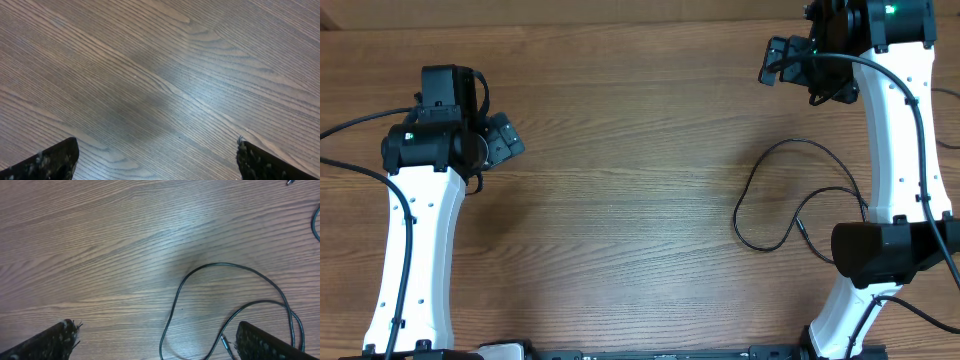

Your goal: Untangle cables

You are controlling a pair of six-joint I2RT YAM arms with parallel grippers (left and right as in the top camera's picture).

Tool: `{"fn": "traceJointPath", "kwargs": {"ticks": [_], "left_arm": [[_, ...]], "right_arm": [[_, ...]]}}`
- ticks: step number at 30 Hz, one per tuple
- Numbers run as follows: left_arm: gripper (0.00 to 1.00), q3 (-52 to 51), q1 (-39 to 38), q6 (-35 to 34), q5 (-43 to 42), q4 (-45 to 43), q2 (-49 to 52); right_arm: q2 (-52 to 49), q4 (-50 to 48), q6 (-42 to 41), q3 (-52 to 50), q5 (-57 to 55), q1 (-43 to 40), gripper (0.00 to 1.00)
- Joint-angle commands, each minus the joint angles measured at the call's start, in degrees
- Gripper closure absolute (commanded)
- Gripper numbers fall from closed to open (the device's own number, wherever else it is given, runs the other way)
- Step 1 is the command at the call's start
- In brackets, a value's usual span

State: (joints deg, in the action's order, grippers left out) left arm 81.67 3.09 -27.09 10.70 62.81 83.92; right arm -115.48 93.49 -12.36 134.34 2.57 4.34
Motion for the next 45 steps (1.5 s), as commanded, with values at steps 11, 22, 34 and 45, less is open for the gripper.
{"fn": "traceJointPath", "kwargs": {"ticks": [11, 22, 34, 45], "left_arm": [[0.00, -7.96, -1.29, -0.52, 1.51, -11.96, -10.97], [0.00, -45.48, -6.86, 11.82, -4.85, -63.84, -39.67], [0.00, -73.11, -6.84, 13.44, -5.75, -82.03, -68.41], [0.00, -81.40, -6.71, 14.32, -4.52, -67.80, -83.89]], "right_arm": [[1.14, -0.35, 0.24, 0.63, 0.11, 0.11, 0.00], [1.14, -0.33, 0.24, 0.63, 0.11, 0.11, 0.00], [1.14, -0.35, 0.24, 0.63, 0.11, 0.11, 0.00], [1.14, -0.35, 0.24, 0.63, 0.11, 0.11, 0.00]]}}
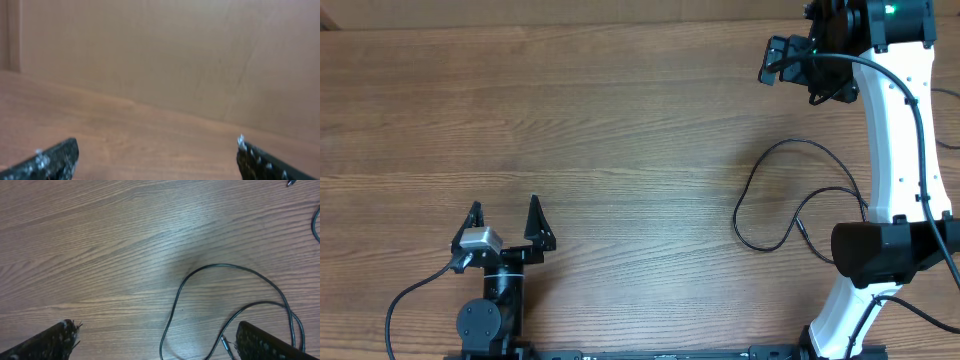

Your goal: Untangle cables

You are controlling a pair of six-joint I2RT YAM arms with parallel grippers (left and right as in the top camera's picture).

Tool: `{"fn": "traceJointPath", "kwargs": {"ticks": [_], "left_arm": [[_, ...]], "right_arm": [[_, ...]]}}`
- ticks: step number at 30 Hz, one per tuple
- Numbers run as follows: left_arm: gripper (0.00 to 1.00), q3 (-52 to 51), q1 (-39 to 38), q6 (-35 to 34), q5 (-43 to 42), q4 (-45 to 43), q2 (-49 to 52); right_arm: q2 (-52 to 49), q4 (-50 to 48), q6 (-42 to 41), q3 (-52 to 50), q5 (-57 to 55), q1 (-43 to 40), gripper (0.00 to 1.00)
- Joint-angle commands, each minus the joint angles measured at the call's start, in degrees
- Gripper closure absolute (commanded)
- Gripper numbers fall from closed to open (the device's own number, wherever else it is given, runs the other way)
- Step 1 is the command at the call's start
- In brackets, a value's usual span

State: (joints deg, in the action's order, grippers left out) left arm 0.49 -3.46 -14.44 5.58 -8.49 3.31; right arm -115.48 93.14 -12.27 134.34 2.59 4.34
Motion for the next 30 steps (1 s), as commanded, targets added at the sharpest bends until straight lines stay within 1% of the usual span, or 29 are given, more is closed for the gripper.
{"fn": "traceJointPath", "kwargs": {"ticks": [1, 5, 8, 30], "left_arm": [[0.00, -0.22, -0.09, 1.86, 0.76, 4.92, -3.10], [0.00, -0.20, -0.09, 2.89, 0.42, 12.81, -3.13], [0.00, -0.20, -0.07, 6.82, -1.09, 12.76, -3.13], [0.00, -0.20, 0.07, 6.95, -1.05, 12.63, -3.10]], "right_arm": [[1.14, 0.00, 0.15, 0.63, 0.09, 0.11, 0.00], [1.14, 0.02, 0.15, 0.63, 0.09, 0.11, 0.00], [1.14, 0.00, 0.15, 0.63, 0.09, 0.11, 0.00], [1.14, 0.00, 0.15, 0.63, 0.09, 0.11, 0.00]]}}
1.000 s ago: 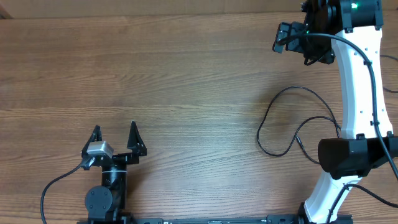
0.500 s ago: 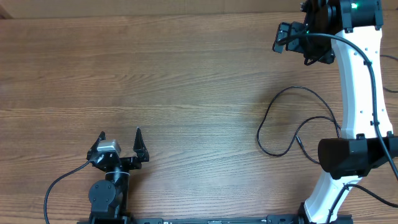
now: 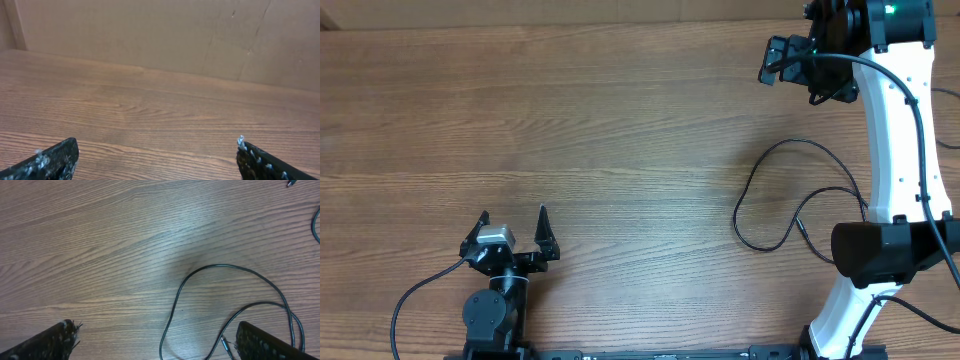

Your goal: Untangle cables

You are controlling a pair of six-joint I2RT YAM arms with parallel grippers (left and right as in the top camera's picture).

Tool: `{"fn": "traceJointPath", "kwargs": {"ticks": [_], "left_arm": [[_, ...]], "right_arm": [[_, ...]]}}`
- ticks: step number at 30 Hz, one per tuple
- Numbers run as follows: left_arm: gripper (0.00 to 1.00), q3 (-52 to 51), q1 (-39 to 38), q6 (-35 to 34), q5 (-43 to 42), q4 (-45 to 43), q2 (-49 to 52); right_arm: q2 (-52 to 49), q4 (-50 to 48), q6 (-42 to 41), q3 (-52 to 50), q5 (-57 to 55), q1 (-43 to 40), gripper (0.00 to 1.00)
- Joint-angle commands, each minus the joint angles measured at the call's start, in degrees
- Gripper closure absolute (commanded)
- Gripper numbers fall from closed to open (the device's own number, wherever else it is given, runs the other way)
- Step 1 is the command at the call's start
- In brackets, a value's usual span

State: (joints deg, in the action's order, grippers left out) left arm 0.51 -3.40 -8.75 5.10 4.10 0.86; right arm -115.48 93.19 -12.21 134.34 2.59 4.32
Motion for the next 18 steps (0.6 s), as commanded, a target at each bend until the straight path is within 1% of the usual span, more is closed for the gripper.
{"fn": "traceJointPath", "kwargs": {"ticks": [1, 18], "left_arm": [[0.00, -0.22, 0.00, 1.27, -0.57, 0.02, -0.66], [0.00, -0.22, 0.00, 1.27, -0.57, 0.04, -0.66]], "right_arm": [[1.14, -0.04, 0.09, 0.63, 0.09, 0.13, 0.00], [1.05, -0.70, 0.11, 0.63, -0.46, 0.11, 0.00]]}}
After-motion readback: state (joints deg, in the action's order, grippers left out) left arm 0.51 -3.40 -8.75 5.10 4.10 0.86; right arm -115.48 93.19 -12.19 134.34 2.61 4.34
